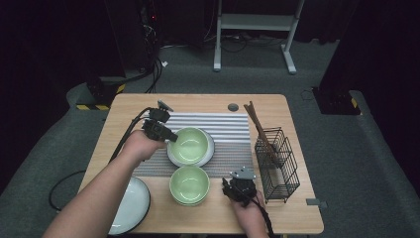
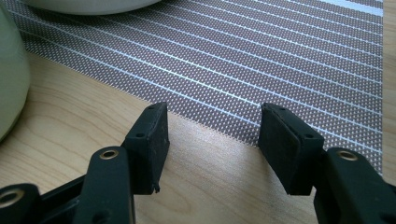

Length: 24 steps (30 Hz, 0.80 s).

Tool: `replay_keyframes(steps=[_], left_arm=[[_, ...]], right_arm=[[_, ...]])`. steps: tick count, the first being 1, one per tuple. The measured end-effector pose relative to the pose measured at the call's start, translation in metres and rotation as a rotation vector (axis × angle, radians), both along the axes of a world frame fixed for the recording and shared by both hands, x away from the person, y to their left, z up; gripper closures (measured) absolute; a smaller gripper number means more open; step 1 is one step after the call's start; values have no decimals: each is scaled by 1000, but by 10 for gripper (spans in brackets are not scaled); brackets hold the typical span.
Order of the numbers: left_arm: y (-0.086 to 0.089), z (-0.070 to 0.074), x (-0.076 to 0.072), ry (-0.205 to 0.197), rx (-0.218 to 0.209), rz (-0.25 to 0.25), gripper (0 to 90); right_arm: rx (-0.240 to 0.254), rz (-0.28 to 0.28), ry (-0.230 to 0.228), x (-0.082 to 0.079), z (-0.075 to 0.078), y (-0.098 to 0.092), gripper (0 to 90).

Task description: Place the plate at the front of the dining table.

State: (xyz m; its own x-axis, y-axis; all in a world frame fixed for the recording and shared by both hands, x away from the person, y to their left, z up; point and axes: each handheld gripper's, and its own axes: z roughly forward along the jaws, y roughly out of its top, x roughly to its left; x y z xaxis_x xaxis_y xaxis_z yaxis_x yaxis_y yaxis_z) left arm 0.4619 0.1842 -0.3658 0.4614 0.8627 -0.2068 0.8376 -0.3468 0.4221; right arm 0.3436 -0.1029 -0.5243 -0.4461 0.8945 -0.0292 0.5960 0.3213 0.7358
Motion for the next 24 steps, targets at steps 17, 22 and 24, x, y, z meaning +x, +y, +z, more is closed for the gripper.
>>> replay_keyframes(steps=[17,22,24], left_arm=[[-1,-13,15,12,-4,34,851],[0,-16,19,20,-7,44,851],[0,-18,21,23,-8,50,851]], right_arm=[[0,0,0,0,0,0,426],[0,0,0,0,0,0,426],[0,0,0,0,0,0,427]])
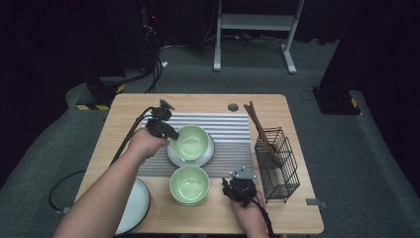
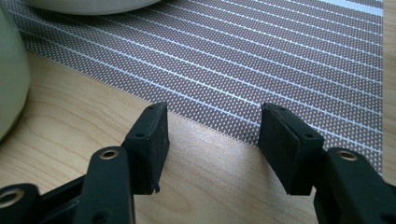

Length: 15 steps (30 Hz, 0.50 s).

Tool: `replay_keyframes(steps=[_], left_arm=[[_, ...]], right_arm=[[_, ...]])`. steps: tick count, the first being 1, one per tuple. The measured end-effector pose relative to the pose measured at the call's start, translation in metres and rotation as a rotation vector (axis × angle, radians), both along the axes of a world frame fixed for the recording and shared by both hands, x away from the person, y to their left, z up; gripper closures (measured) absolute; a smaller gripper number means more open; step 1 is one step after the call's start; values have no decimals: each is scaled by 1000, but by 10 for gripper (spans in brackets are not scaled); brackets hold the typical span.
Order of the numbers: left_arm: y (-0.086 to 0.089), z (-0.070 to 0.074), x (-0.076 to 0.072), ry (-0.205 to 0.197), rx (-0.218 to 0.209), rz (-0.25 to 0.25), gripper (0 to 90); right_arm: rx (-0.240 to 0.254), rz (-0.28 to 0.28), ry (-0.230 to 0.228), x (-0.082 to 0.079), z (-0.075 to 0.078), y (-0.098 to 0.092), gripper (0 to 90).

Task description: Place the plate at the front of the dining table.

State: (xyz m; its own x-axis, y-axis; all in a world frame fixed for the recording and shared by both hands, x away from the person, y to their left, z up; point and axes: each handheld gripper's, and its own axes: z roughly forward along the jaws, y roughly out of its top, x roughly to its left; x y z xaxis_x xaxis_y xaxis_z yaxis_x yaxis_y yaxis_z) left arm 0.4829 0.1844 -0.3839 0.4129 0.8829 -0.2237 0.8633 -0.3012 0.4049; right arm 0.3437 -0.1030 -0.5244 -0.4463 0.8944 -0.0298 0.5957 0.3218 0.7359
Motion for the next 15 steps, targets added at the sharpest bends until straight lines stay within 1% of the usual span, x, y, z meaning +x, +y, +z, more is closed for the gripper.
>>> replay_keyframes(steps=[4,5,11,15], left_arm=[[0,-2,2,-2,16,3,851],[0,-3,3,1,8,0,850],[0,-7,7,3,8,11,850],[-1,-9,9,4,10,3,850]], right_arm=[[0,0,0,0,0,0,427],[0,0,0,0,0,0,427],[0,0,0,0,0,0,427],[-1,-1,0,0,0,0,427]])
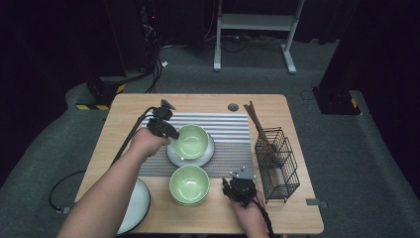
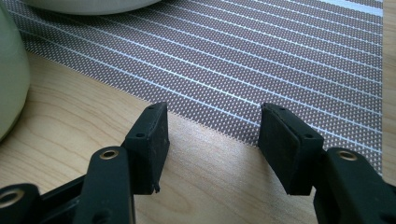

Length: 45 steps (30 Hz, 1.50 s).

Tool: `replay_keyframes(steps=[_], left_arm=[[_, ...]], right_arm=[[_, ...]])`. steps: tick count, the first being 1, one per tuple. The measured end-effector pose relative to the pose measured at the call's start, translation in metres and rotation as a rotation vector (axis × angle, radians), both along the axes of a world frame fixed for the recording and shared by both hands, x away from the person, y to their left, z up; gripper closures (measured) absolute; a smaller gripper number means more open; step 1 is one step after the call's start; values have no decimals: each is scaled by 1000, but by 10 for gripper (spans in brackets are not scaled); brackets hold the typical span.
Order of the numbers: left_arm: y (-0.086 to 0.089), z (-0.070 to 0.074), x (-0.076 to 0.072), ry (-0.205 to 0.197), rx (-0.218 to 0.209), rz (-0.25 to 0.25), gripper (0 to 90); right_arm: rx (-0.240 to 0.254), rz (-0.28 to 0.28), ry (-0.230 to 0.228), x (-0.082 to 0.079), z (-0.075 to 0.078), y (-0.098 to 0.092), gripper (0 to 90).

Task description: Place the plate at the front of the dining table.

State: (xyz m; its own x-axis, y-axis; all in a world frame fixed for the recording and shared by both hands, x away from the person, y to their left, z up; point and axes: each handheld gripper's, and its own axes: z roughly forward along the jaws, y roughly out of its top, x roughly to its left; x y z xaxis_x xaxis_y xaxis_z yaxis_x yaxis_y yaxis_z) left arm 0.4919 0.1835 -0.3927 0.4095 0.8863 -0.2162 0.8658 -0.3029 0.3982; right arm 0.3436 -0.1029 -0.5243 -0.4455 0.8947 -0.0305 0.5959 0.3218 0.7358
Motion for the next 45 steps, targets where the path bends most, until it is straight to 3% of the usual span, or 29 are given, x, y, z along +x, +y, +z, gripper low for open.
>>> replay_keyframes(steps=[45], left_arm=[[4,-34,22,64,-12,75,849]], right_arm=[[0,-1,0,0,0,0,430]])
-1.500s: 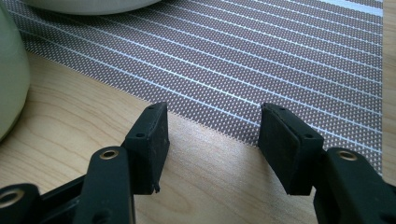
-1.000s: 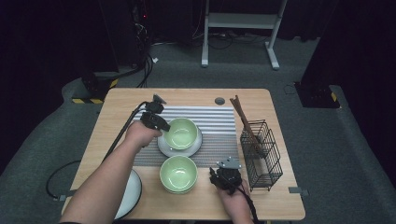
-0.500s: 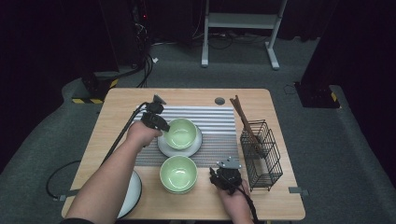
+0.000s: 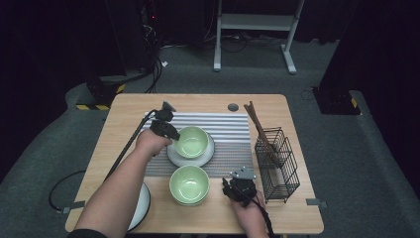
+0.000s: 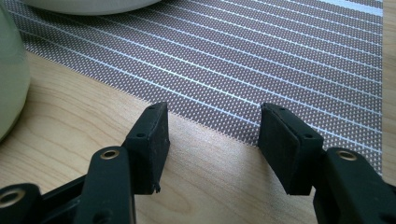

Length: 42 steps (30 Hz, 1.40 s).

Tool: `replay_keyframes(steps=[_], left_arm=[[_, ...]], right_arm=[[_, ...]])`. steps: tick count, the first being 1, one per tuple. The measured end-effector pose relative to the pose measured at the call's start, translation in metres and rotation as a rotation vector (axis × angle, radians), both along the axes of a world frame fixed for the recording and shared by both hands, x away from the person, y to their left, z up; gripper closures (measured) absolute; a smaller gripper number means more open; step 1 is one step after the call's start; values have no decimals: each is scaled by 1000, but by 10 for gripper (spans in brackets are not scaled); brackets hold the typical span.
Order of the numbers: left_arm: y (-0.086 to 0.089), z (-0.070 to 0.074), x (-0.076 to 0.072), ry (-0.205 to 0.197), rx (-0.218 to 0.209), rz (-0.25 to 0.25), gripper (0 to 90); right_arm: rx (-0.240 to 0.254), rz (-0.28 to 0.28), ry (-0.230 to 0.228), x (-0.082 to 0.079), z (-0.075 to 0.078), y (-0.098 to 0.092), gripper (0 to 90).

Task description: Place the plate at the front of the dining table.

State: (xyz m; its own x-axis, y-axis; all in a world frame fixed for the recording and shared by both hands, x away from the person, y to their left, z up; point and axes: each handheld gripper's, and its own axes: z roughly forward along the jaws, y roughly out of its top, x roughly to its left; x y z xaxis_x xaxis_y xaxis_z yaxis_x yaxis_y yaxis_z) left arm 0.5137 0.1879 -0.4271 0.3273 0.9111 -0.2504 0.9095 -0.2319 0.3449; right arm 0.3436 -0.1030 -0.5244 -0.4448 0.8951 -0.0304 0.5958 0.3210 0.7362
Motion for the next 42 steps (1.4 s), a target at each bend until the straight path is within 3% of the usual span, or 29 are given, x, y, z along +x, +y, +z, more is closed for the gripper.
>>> replay_keyframes(steps=[14,16,20,26,42], left_arm=[[4,-7,4,3,-1,20,849],[4,-8,4,10,-17,29,849],[3,-8,4,7,-2,25,849],[3,-8,5,13,-18,41,848],[2,-10,4,6,-11,45,848]], right_arm=[[4,0,2,0,0,0,432],[4,1,0,0,0,0,431],[4,0,1,0,0,0,431],[5,1,0,0,0,0,432],[5,1,1,0,0,0,436]])
